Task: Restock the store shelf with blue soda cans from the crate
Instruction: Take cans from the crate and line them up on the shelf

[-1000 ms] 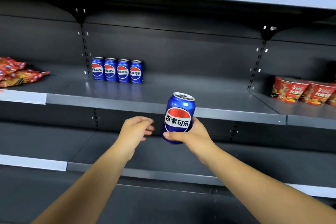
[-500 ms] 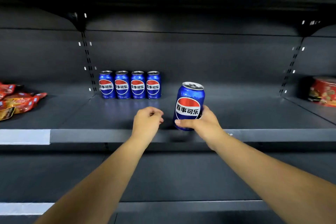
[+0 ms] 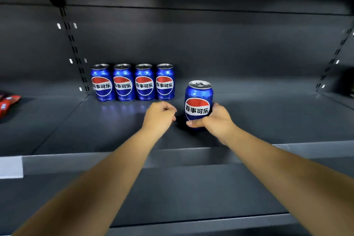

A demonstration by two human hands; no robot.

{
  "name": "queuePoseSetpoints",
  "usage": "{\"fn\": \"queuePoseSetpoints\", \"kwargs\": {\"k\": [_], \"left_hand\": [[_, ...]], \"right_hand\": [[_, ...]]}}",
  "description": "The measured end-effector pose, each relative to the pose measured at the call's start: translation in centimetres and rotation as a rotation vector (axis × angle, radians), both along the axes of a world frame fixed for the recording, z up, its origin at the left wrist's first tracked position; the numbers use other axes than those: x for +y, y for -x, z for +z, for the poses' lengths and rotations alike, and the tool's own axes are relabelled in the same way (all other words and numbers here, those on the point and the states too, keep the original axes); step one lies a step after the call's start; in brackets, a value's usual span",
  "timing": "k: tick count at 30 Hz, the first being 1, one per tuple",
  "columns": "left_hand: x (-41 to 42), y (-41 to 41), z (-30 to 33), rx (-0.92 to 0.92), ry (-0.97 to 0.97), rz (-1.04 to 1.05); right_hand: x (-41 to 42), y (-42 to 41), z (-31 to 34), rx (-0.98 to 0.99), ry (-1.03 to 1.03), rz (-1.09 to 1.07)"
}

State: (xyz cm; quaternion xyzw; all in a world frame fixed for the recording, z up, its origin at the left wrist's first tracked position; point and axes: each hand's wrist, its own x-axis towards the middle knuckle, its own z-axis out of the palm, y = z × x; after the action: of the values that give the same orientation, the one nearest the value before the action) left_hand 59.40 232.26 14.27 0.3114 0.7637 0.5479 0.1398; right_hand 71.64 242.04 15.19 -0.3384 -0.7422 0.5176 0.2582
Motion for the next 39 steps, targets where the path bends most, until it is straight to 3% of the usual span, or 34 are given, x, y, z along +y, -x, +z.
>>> {"fn": "queuePoseSetpoints", "kwargs": {"k": [8, 13, 24, 39], "left_hand": [[3.0, 0.1, -1.1, 0.152, 0.042, 0.209], [4.6, 1.2, -1.3, 0.102, 0.174, 0.267], [4.6, 3.0, -1.7, -0.034, 0.027, 0.331], [4.6, 3.3, -1.7, -0.031, 0.02, 0.324]], "right_hand": [[2.9, 1.8, -1.0, -0.014, -0.068, 0.101], [5.3, 3.9, -1.4, -0.075, -0.116, 0.142], [8.9, 7.7, -1.5, -0.236, -0.24, 0.082], [10.6, 10.3, -0.8, -0.396, -0.406, 0.076]]}}
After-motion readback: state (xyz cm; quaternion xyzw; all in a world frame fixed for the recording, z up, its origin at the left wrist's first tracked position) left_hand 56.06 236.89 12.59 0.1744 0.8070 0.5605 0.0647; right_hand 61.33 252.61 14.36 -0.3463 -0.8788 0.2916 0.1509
